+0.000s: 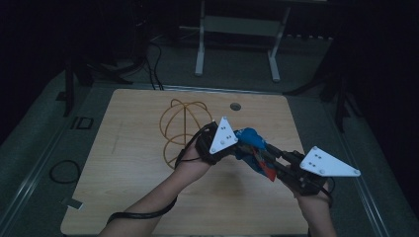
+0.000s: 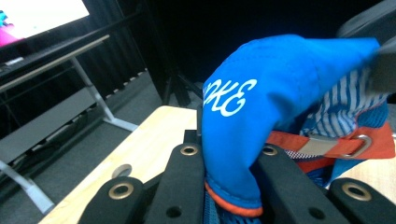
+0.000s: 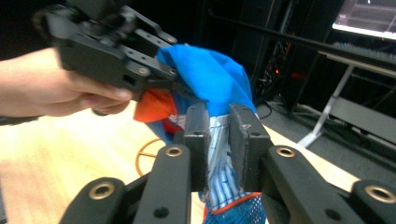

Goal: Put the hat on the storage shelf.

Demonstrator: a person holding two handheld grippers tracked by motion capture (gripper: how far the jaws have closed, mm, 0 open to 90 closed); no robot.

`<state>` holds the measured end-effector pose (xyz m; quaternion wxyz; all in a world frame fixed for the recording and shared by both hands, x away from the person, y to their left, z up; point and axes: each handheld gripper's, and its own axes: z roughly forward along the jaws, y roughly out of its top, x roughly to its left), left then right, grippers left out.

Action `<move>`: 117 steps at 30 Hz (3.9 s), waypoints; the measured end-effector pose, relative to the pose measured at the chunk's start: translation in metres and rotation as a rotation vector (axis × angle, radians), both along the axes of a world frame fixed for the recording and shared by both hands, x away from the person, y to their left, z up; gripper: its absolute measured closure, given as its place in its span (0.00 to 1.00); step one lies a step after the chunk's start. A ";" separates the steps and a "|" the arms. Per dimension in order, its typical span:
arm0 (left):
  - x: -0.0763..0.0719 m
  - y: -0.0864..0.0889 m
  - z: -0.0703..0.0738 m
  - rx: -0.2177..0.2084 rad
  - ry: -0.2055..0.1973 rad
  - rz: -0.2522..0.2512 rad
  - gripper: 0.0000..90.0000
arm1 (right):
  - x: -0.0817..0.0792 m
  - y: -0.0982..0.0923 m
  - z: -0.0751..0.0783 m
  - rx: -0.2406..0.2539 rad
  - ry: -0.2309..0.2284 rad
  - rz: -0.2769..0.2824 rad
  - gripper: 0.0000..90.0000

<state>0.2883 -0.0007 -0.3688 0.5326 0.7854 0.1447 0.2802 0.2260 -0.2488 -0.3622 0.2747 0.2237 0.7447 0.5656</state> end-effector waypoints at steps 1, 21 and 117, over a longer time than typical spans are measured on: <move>0.000 0.003 0.000 -0.009 0.003 -0.016 0.98 | -0.003 -0.002 0.002 0.014 -0.005 0.011 0.83; -0.003 0.063 0.002 -0.127 -0.111 -0.327 0.97 | 0.003 -0.003 -0.025 -0.025 0.104 0.177 0.57; -0.067 0.209 -0.151 -0.199 0.049 0.297 0.02 | 0.108 0.117 0.084 0.026 -0.022 0.087 1.00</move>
